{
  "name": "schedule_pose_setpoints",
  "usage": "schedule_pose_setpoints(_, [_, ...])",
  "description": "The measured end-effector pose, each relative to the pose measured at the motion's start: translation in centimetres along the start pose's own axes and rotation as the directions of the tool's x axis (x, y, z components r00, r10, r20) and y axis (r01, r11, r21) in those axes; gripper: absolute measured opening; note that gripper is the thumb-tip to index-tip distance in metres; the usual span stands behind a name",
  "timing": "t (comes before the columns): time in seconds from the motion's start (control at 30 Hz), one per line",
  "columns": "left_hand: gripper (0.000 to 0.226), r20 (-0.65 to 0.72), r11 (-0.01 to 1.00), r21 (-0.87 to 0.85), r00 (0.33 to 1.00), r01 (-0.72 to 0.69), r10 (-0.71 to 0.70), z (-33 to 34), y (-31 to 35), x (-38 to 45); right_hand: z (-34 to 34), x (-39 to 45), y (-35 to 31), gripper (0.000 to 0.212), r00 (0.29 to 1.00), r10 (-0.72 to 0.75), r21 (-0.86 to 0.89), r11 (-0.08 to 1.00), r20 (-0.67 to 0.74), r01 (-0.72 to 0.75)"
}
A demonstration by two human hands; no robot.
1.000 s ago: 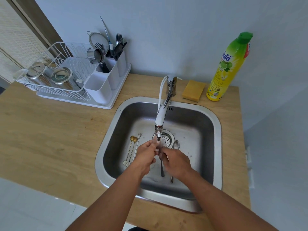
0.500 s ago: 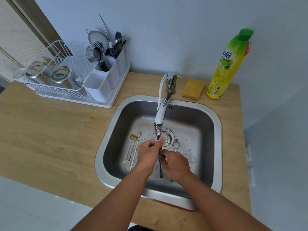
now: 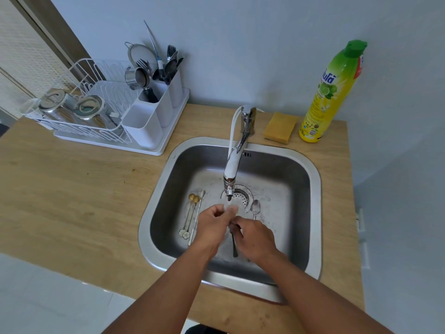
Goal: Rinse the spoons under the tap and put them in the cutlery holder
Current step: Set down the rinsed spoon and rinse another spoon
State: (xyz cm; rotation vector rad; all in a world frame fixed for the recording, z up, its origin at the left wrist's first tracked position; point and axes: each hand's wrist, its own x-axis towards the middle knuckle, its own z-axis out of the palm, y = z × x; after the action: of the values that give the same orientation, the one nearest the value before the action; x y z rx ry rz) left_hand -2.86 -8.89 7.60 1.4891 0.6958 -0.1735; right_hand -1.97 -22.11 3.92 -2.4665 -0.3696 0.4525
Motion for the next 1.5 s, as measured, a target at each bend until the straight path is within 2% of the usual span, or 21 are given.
schedule_pose_setpoints(0.1, [0.025, -0.097, 0.999, -0.023, 0.994, 0.042, -0.044, 0.4, 0.8, 0.3, -0.1, 0.0, -0.3, 0.017, 1.0, 0.003, -0.009, 1.0, -0.015, -0.003])
schedule_pose_setpoints(0.17, [0.026, -0.102, 0.996, -0.019, 0.991, 0.084, -0.086, 0.4, 1.2, 0.7, -0.3, 0.2, -0.2, 0.014, 1.0, 0.023, 0.022, 0.999, -0.013, -0.023])
schedule_pose_setpoints(0.27, [0.032, 0.025, 0.993, -0.028, 0.993, 0.118, -0.118, -0.5, 1.4, 1.3, -1.0, 0.9, 0.2, 0.011, 0.995, 0.04, 0.262, 0.963, 0.092, -0.062])
schedule_pose_setpoints(0.4, [0.03, 0.207, 0.997, -0.001, 0.976, 0.074, -0.072, -1.9, 1.2, 1.6, -2.0, 1.2, 0.4, 0.018, 0.988, -0.005, 0.582, 0.808, 0.155, -0.088])
schedule_pose_setpoints(0.57, [0.008, 0.225, 0.998, -0.008, 0.973, 0.06, -0.056, -2.5, 0.9, 2.1, -2.9, 0.6, 0.4, 0.019, 0.969, -0.045, 0.733, 0.663, 0.244, -0.154])
schedule_pose_setpoints(0.6, [0.009, 0.224, 0.998, -0.01, 0.973, 0.058, -0.054, -2.4, 0.9, 2.1, -3.1, 0.5, 0.4, 0.019, 0.961, -0.066, 0.752, 0.638, 0.267, -0.165])
schedule_pose_setpoints(0.63, [0.02, 0.231, 0.998, -0.017, 0.971, 0.063, -0.057, -2.3, 0.9, 2.0, -3.4, 0.4, 0.4, 0.019, 0.954, -0.081, 0.765, 0.619, 0.289, -0.179])
schedule_pose_setpoints(0.7, [0.048, 0.267, 0.996, -0.038, 0.961, 0.078, -0.065, -2.2, 0.9, 2.0, -3.9, 0.3, 0.6, 0.02, 0.944, -0.098, 0.769, 0.61, 0.314, -0.192])
schedule_pose_setpoints(0.73, [0.052, 0.289, 0.997, -0.036, 0.956, 0.071, -0.058, -2.1, 1.0, 1.9, -4.0, 0.3, 0.7, 0.02, 0.944, -0.105, 0.766, 0.615, 0.313, -0.186])
schedule_pose_setpoints(0.83, [0.037, 0.336, 0.999, 0.021, 0.941, 0.03, -0.035, -2.0, 1.2, 1.7, -4.3, 0.6, 1.0, 0.018, 0.952, -0.109, 0.755, 0.637, 0.285, -0.154])
schedule_pose_setpoints(0.93, [0.046, 0.347, 0.991, -0.069, 0.934, 0.113, -0.082, -1.8, 1.0, 1.7, -4.2, 0.6, 1.4, 0.02, 0.951, -0.115, 0.701, 0.702, 0.288, -0.127])
schedule_pose_setpoints(1.03, [0.037, 0.343, 0.977, -0.111, 0.93, 0.181, -0.134, -1.8, 0.6, 2.1, -3.7, 0.4, 1.6, 0.019, 0.934, -0.157, 0.664, 0.741, 0.32, -0.103])
schedule_pose_setpoints(1.2, [0.063, 0.335, 0.969, -0.122, 0.928, 0.217, -0.165, -1.7, 0.4, 2.8, -2.8, 0.5, 1.4, 0.018, 0.937, -0.168, 0.677, 0.73, 0.308, -0.091])
schedule_pose_setpoints(1.3, [0.068, 0.266, 0.972, -0.13, 0.951, 0.196, -0.156, -1.7, 0.3, 3.1, -2.1, 0.6, 1.1, 0.016, 0.955, -0.119, 0.666, 0.74, 0.271, -0.097])
schedule_pose_setpoints(1.33, [0.063, 0.219, 0.971, -0.142, 0.963, 0.191, -0.158, -1.7, 0.4, 3.0, -1.9, 0.6, 0.9, 0.017, 0.962, -0.1, 0.647, 0.756, 0.255, -0.093])
schedule_pose_setpoints(1.4, [0.035, 0.114, 0.973, -0.143, 0.98, 0.179, -0.164, -1.5, 0.6, 3.1, -1.4, 0.7, 0.5, 0.018, 0.976, -0.056, 0.602, 0.794, 0.212, -0.085])
schedule_pose_setpoints(1.43, [0.028, 0.06, 0.976, -0.14, 0.985, 0.166, -0.159, -1.5, 0.6, 3.2, -1.2, 0.7, 0.4, 0.019, 0.982, -0.035, 0.574, 0.815, 0.184, -0.078])
schedule_pose_setpoints(1.5, [0.03, -0.03, 0.984, -0.108, 0.989, 0.14, -0.144, -1.4, 0.4, 3.5, -0.8, 0.7, 0.1, 0.021, 0.991, 0.011, 0.505, 0.86, 0.13, -0.076])
